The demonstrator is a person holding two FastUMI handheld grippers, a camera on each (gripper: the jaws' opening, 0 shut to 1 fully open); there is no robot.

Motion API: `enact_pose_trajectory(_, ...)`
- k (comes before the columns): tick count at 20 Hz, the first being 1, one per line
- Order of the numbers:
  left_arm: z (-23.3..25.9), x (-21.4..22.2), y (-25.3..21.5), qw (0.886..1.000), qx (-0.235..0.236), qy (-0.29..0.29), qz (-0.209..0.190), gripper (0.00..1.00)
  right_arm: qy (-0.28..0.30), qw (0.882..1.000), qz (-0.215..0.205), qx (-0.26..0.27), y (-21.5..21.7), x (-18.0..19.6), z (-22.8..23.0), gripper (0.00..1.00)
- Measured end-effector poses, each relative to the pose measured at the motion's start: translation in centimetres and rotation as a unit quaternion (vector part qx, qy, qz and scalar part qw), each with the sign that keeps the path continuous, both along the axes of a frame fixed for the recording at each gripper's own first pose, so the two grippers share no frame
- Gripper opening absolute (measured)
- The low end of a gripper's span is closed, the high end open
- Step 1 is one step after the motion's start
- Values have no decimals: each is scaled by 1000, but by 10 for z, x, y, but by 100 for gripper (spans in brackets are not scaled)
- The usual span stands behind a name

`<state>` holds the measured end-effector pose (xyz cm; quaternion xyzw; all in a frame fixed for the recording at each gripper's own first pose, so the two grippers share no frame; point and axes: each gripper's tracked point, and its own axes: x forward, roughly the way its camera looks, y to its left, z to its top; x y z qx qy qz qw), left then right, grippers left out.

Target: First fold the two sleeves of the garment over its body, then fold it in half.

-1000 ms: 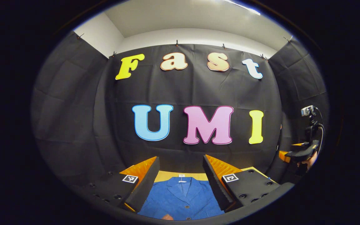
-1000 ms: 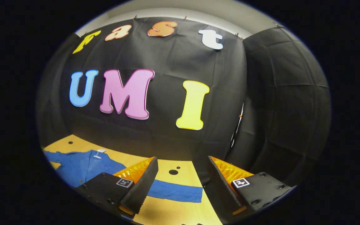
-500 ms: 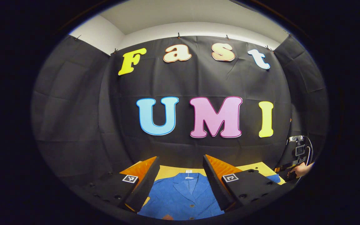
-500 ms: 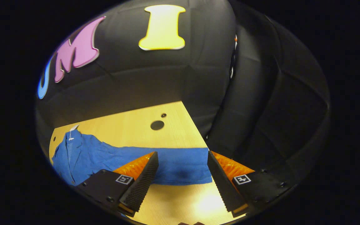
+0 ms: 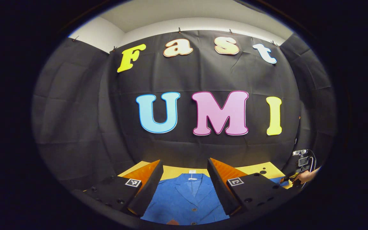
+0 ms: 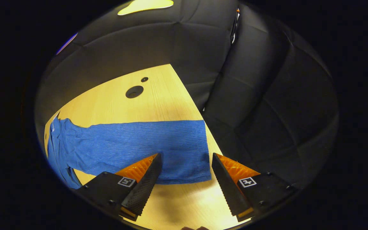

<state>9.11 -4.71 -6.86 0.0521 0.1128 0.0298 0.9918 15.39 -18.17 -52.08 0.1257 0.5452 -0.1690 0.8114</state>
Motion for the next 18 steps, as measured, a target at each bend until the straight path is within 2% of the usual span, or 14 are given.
enact_pose_trajectory(2,-2,5,-6,1000,-4,4,-3,80,2,1000,-11,19,-4,3,-4,100)
enact_pose_trajectory(3,-4,7,-9,1000,-7,6,-5,80,1,1000,-18,20,-6,4,-6,89)
enact_pose_trajectory(7,-8,9,-17,1000,-13,13,-12,80,2,1000,-15,22,-2,4,-2,89)
enact_pose_trajectory(11,-7,6,-21,1000,6,14,-19,81,-1,999,-23,40,14,8,-1,31)
enact_pose_trajectory(13,-7,3,-20,1000,18,15,-19,80,1,999,-28,35,15,11,1,11)
enact_pose_trajectory(14,-6,1,-20,999,22,15,-19,80,3,999,-32,33,17,9,-1,11)
enact_pose_trajectory(15,-5,-1,-19,999,25,15,-17,80,0,999,-30,33,18,10,-1,3)
enact_pose_trajectory(18,-3,-5,-15,1000,27,15,-6,80,-6,999,-18,29,21,13,0,2)
